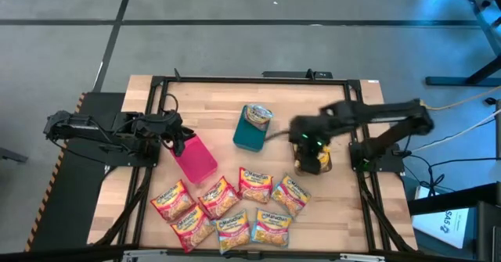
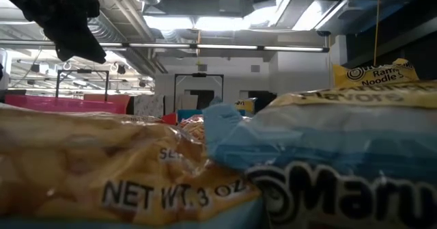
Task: Sort Maruchan noodles
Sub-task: Put the blue noodle pack into the blue bin
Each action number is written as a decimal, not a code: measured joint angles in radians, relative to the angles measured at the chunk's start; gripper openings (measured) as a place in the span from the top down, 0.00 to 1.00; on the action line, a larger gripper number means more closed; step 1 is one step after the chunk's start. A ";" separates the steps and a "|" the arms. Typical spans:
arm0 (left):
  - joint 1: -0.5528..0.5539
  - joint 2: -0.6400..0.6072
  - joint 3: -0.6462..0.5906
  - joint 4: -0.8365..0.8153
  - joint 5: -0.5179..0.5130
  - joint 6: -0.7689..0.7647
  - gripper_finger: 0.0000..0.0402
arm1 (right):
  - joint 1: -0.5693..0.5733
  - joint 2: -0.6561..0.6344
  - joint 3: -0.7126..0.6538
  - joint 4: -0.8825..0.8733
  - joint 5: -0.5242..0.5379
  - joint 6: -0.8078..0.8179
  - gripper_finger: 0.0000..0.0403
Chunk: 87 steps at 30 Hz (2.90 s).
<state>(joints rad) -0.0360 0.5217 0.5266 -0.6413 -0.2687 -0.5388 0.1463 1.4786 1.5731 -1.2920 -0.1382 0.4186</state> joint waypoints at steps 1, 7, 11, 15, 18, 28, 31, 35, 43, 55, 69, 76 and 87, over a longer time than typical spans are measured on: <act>0.000 0.000 0.000 0.002 0.000 0.000 0.79 | 0.023 -0.033 -0.037 0.035 0.003 0.034 0.86; 0.000 0.000 0.000 0.003 0.001 0.000 0.79 | 0.182 -0.143 -0.219 0.095 0.002 0.253 0.86; 0.000 0.000 0.000 0.004 0.003 -0.005 0.79 | 0.297 -0.164 -0.305 0.110 -0.002 0.395 0.86; 0.000 0.000 0.000 0.005 0.020 -0.005 0.79 | 0.412 -0.164 -0.380 0.215 0.044 0.526 0.86; 0.000 0.000 0.000 0.005 0.025 -0.006 0.79 | 0.499 -0.164 -0.434 0.321 0.133 0.647 0.86; 0.000 0.002 0.000 0.008 0.028 -0.043 0.79 | 0.735 -0.164 -0.612 0.591 0.501 1.078 0.86; 0.000 0.025 0.000 0.048 0.083 -0.093 0.79 | 0.771 -0.164 -0.660 0.638 0.549 1.170 0.86; -0.010 0.118 0.000 0.221 0.202 -0.128 0.79 | 0.792 -0.164 -0.692 0.662 0.552 1.235 0.86; -0.085 0.411 0.002 0.586 0.359 -0.169 0.79 | 0.790 -0.162 -0.733 0.661 0.547 1.337 0.85; -0.188 0.661 0.002 1.021 0.357 -0.220 0.79 | 0.789 -0.068 -0.758 0.693 0.576 1.502 0.52; -0.187 0.671 0.001 1.033 0.338 -0.219 0.79 | 0.771 0.121 -0.757 0.849 0.647 1.827 0.47; -0.187 0.671 0.000 1.055 0.338 -0.218 0.79 | 0.714 0.181 -0.757 0.903 0.627 1.823 0.47; -0.188 0.671 0.000 1.054 0.340 -0.211 0.79 | 0.675 0.194 -0.757 0.922 0.647 1.769 0.60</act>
<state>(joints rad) -0.2237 1.1931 0.5270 0.4122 0.0715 -0.7494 0.8209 1.6722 0.8158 -0.3698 0.5085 2.1880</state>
